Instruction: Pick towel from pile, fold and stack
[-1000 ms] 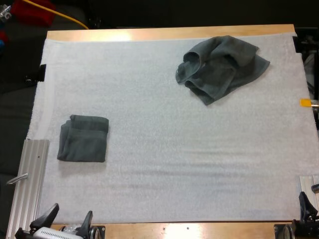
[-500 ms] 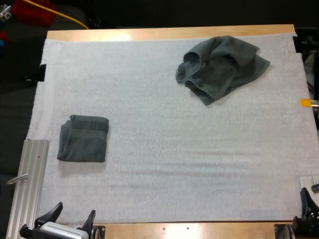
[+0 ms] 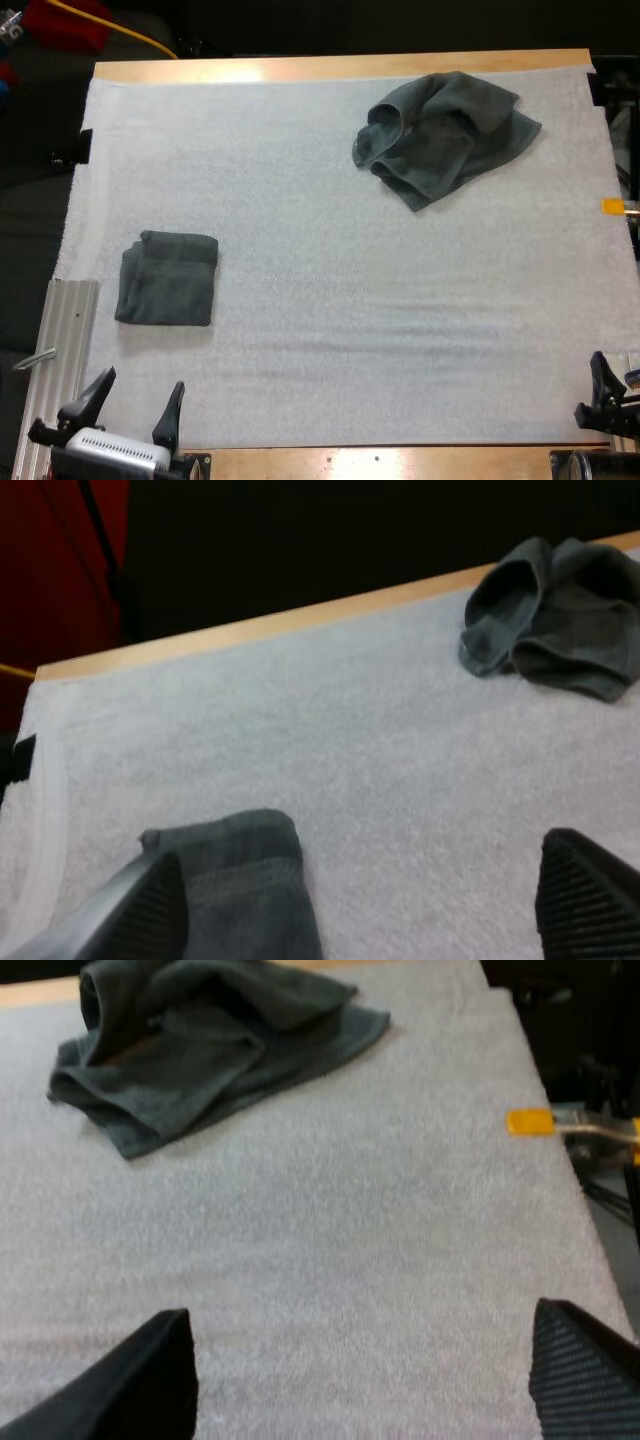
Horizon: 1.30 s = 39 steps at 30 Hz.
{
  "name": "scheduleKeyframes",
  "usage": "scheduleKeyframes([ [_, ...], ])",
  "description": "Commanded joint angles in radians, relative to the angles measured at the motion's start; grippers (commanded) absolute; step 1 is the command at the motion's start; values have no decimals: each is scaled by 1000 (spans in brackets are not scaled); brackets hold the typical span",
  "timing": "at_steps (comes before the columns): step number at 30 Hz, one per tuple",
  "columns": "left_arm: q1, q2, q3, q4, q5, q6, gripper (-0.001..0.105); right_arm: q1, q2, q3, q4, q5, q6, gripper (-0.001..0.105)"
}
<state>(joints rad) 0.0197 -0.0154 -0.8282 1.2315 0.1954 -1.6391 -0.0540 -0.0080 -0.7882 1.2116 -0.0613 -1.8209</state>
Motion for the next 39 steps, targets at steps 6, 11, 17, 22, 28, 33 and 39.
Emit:
scheduleKeyframes([
  [6, 0, -138, 98, -69, 3, 0, 69, -1, -45, 62, -93, -7, 15, 67],
  [11, 0, -137, 176, -112, 3, 0, 69, -1, -45, 102, -144, -7, 15, 67],
  [17, 0, -137, 247, -138, 3, 0, 69, -1, -45, 148, -147, -7, 22, 67],
  [22, 0, -135, 283, -146, 3, 0, 69, -1, -45, 190, -135, -7, 41, 67],
  [28, 0, -135, 283, -146, 3, 0, 69, -1, -43, 235, -127, -7, 55, 67],
  [33, 0, -135, 283, -146, 3, 0, 69, -1, -43, 235, -128, -4, 64, 67],
  [39, 0, -135, 283, -146, 3, 0, 69, -1, -43, 235, -128, -4, 65, 67],
])
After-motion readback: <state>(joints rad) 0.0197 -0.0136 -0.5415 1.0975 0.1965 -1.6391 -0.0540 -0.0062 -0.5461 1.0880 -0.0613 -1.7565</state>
